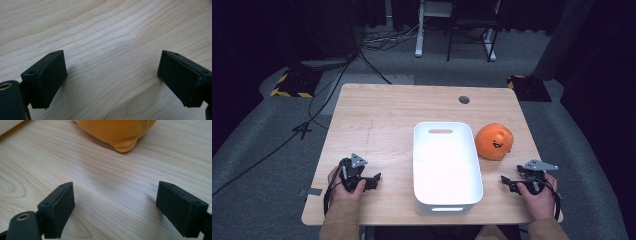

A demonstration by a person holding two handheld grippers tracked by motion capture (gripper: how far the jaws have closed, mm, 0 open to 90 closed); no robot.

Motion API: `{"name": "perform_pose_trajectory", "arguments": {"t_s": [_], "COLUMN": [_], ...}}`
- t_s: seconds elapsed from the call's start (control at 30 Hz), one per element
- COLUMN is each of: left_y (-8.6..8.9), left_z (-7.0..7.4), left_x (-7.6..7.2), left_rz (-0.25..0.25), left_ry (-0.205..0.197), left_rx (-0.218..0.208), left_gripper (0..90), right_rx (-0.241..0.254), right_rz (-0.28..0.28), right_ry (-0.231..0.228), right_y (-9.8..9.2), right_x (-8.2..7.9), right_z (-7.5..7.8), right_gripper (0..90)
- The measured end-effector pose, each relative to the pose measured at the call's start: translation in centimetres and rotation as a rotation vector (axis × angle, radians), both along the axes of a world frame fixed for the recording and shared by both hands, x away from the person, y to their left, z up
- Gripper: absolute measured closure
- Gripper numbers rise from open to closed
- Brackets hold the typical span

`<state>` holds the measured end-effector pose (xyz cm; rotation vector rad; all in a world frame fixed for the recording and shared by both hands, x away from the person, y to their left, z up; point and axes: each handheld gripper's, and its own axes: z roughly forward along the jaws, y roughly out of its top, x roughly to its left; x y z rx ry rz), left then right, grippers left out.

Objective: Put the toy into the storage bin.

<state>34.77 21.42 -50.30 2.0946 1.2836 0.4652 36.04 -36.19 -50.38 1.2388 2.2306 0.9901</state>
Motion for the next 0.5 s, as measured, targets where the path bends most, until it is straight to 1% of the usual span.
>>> {"name": "perform_pose_trajectory", "arguments": {"t_s": [0.1,0.13,0.3,0.37,0.4,0.5], "left_y": [-0.01,-0.02,-0.06,-0.06,-0.04,-0.05], "left_z": [-0.02,-0.04,-0.06,-0.07,-0.06,-0.05], "left_x": [0.03,0.03,0.06,0.07,0.08,0.10], "left_rz": [-0.003,-0.002,0.000,0.000,-0.003,-0.002], "left_ry": [0.001,-0.001,-0.003,-0.002,-0.003,-0.002], "left_rx": [-0.004,-0.004,-0.004,-0.005,-0.003,-0.001], "left_gripper": [8.9,8.8,8.6,8.6,8.6,8.5], "right_rx": [-0.001,-0.007,-0.003,-0.005,0.003,0.010], "right_rz": [-0.001,-0.004,-0.024,-0.036,-0.041,-0.042], "right_ry": [0.000,0.003,0.005,0.002,-0.002,-0.006], "right_y": [0.00,0.00,0.19,0.15,0.16,0.13], "right_x": [0.00,-0.02,-0.05,-0.09,-0.13,-0.21], "right_z": [0.00,0.05,0.07,0.09,0.09,0.13], "right_gripper": [15.4,15.5,16.3,19.5,21.7,25.9]}}
